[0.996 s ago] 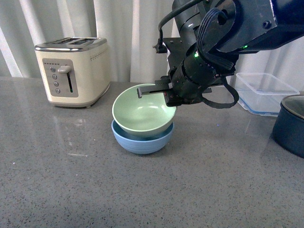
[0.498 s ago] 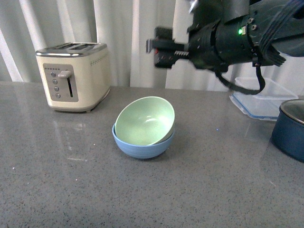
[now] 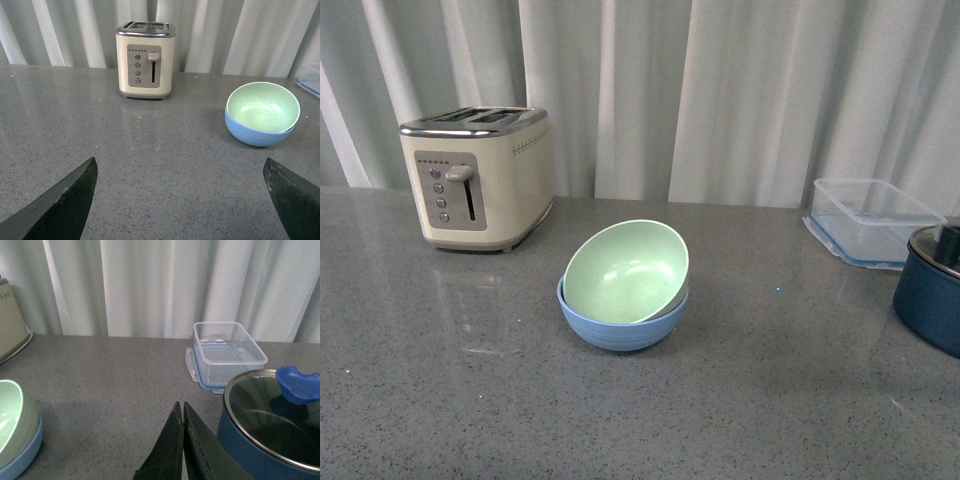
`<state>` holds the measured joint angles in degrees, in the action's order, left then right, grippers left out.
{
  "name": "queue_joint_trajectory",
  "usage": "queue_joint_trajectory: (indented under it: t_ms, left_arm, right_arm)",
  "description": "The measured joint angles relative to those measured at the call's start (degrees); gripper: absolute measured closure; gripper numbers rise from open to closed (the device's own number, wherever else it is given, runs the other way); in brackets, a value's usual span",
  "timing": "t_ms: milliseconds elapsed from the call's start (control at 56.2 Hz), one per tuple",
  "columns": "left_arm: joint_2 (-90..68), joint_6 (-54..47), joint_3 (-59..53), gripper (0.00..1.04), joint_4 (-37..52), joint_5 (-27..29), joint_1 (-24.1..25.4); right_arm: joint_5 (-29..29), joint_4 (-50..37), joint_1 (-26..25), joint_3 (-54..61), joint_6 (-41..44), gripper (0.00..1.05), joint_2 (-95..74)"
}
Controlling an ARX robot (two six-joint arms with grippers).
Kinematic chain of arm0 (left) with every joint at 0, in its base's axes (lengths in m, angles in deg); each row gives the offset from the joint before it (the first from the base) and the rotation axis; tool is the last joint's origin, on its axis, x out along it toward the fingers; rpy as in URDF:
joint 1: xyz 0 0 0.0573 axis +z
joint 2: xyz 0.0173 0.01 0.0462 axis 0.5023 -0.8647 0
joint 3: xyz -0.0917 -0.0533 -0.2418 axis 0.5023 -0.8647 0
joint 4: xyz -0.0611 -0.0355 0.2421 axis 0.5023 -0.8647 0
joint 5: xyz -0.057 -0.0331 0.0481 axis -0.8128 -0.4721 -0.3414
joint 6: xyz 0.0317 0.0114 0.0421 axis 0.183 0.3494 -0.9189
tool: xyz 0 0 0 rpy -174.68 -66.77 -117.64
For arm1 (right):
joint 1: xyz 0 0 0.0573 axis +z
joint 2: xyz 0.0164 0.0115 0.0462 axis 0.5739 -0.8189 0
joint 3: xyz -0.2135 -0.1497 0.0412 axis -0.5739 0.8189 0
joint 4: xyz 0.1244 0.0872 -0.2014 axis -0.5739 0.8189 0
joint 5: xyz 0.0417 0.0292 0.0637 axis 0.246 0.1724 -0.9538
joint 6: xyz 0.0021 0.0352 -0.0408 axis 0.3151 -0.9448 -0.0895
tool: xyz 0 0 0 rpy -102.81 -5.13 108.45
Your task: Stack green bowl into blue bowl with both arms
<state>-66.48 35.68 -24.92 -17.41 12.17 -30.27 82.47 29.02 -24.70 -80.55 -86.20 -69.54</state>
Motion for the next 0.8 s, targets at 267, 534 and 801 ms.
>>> queue_joint_trajectory:
  t_ms: [267, 534, 801]
  left_arm:
    - [-0.02, 0.00, 0.00, 0.07, 0.00, -0.02, 0.00]
    - [0.00, -0.02, 0.00, 0.07, 0.00, -0.02, 0.00]
    - [-0.02, 0.00, 0.00, 0.07, 0.00, -0.02, 0.00]
  right_arm:
    - [-2.93, 0.39, -3.52, 9.33, 0.00, 1.04, 9.68]
    - [-5.42, 4.48, -5.81, 15.30, 0.00, 1.04, 19.65]
    - [-9.73, 6.73, -10.19, 20.70, 0.00, 1.04, 26.73]
